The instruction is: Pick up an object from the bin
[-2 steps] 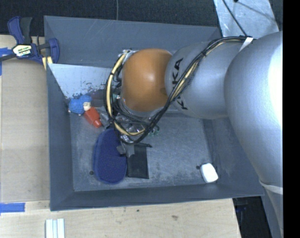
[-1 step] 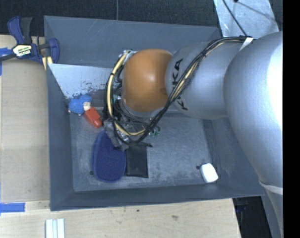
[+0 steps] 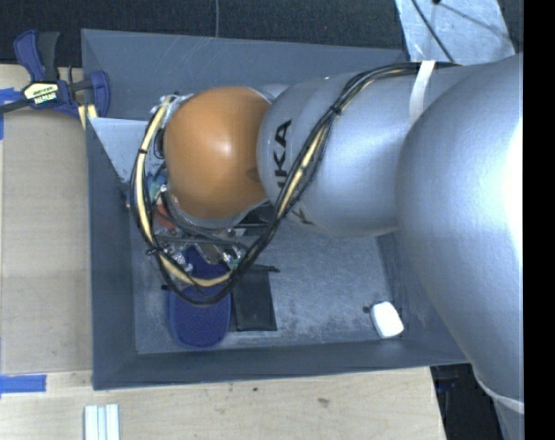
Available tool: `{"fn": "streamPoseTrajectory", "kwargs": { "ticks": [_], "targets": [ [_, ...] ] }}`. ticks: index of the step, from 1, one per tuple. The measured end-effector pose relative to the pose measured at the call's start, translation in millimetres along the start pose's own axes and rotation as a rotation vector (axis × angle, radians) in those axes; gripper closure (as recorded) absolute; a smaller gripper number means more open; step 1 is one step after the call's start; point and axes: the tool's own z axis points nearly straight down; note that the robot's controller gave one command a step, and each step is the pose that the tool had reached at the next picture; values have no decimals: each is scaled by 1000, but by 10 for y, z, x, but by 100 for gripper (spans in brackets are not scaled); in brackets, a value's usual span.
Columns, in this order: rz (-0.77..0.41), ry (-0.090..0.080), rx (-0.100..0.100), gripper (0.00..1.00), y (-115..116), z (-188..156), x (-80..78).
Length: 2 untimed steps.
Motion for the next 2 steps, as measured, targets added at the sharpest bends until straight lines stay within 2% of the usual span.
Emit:
{"fn": "streamPoseTrajectory", "kwargs": {
  "ticks": [1, 2],
  "targets": [
    [-6, 3, 4, 100, -227, -141, -224],
    [-6, 6, 3, 0, -221, -131, -213]
  ]
}}
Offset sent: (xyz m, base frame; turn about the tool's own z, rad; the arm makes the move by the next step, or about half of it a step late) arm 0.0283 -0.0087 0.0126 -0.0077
